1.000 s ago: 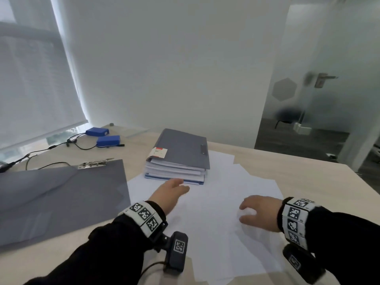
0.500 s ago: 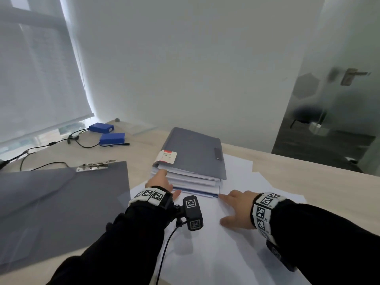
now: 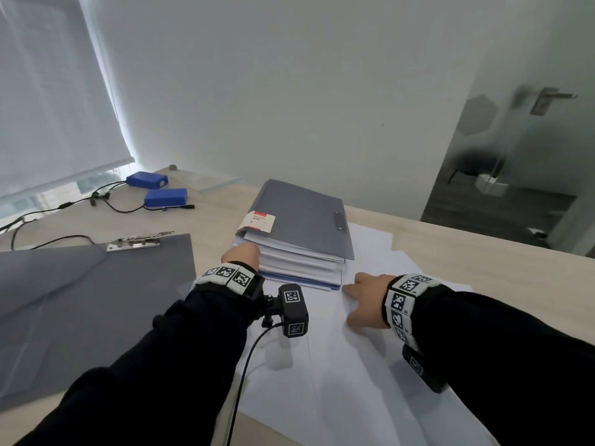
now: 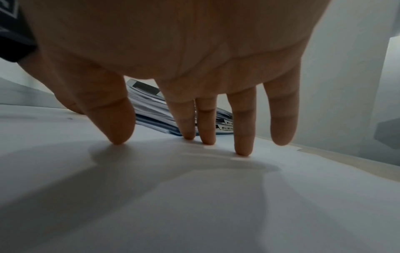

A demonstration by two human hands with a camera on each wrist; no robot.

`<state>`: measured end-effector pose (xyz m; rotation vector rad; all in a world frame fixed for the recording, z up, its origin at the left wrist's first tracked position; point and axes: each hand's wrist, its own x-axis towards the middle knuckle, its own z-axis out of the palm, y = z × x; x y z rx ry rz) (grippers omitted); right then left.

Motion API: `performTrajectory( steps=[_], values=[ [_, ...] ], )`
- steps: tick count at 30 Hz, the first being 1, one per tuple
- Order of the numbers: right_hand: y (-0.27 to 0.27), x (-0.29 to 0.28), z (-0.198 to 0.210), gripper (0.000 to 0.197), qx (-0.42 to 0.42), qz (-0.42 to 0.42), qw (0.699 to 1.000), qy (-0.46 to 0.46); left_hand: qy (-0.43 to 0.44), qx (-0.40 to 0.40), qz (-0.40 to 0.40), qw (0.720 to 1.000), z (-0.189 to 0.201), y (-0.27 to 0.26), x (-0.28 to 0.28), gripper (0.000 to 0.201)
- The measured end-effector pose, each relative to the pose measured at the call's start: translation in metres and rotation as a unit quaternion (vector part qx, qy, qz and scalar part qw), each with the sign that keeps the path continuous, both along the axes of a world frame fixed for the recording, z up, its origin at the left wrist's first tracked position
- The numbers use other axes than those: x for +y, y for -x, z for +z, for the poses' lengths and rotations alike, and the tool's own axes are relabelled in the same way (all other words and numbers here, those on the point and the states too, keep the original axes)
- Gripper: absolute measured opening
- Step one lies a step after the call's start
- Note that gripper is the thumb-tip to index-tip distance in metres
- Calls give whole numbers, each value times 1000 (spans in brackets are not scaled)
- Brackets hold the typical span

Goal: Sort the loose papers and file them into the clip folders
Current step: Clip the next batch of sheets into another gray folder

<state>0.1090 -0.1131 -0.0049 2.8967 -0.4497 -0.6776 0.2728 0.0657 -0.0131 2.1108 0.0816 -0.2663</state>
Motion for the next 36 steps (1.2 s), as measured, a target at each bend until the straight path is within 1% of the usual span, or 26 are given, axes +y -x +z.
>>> performTrajectory(
  steps=[3,5,7,8,10,11,12,13,15,16,17,18,20,21,22,25,27,28,29,31,32,33,35,36],
  values=[
    [1,2,1,60,-1,-4,1000,-2,-46,-5,-24,999,6,-5,1,38],
    [1,2,1,63,1,-3,1000,0,-15,-18,-12,1000,3,-6,4,39],
    [2,2,1,68,3,-4,1000,2,51,30,15,998,-3,-9,6,40],
    [3,2,1,71,1,-5,1000,3,114,59,36,991,-8,-10,4,42],
    [3,3,-1,77,-3,-5,1000,5,256,95,85,958,-15,-10,3,49],
    [3,3,-1,81,-3,-4,1000,6,309,123,114,936,-21,-12,2,52],
    [3,3,-2,85,-1,-5,1000,8,369,158,143,905,-23,-10,0,53],
    [3,3,-2,89,2,-5,1000,11,403,178,152,885,-24,-7,-1,51],
    [2,2,-3,92,5,-5,1000,13,449,211,134,858,-28,-1,-6,38],
    [2,1,-4,93,4,-5,1000,12,473,226,126,842,-26,6,-10,35],
    [2,1,-4,93,3,-4,1000,11,493,241,121,827,-28,11,-14,39],
    [2,0,-4,93,2,-4,1000,10,508,260,109,814,-30,15,-18,52],
    [1,-2,-4,92,2,-3,1000,8,518,286,86,802,-34,24,-30,96],
    [1,-3,-5,92,2,-4,1000,8,525,298,85,792,-36,27,-35,113],
    [2,-3,-7,92,-1,-7,1000,9,528,300,88,789,-35,32,-40,118],
    [4,-4,-13,93,-16,-6,1000,-3,537,265,142,788,-33,39,-53,100],
    [6,-5,-15,95,-12,0,1000,-17,547,273,132,780,-35,41,-61,98],
    [7,-5,-13,95,-8,5,1000,-18,549,271,122,781,-36,41,-63,96],
    [7,-6,-12,96,-4,8,1000,-18,558,267,117,777,-37,41,-64,92],
    [9,-6,-8,96,4,12,1000,-17,573,253,122,770,-29,45,-65,83],
    [11,-7,-6,96,7,13,1000,-16,581,249,123,765,-25,47,-66,81],
    [12,-7,-5,96,9,14,1000,-17,582,251,118,764,-22,48,-66,85],
    [17,-8,-2,97,9,14,1000,-18,577,259,97,768,-17,51,-66,98],
    [21,-8,-1,97,9,16,1000,-17,580,260,87,767,-16,53,-66,100]
  ],
)
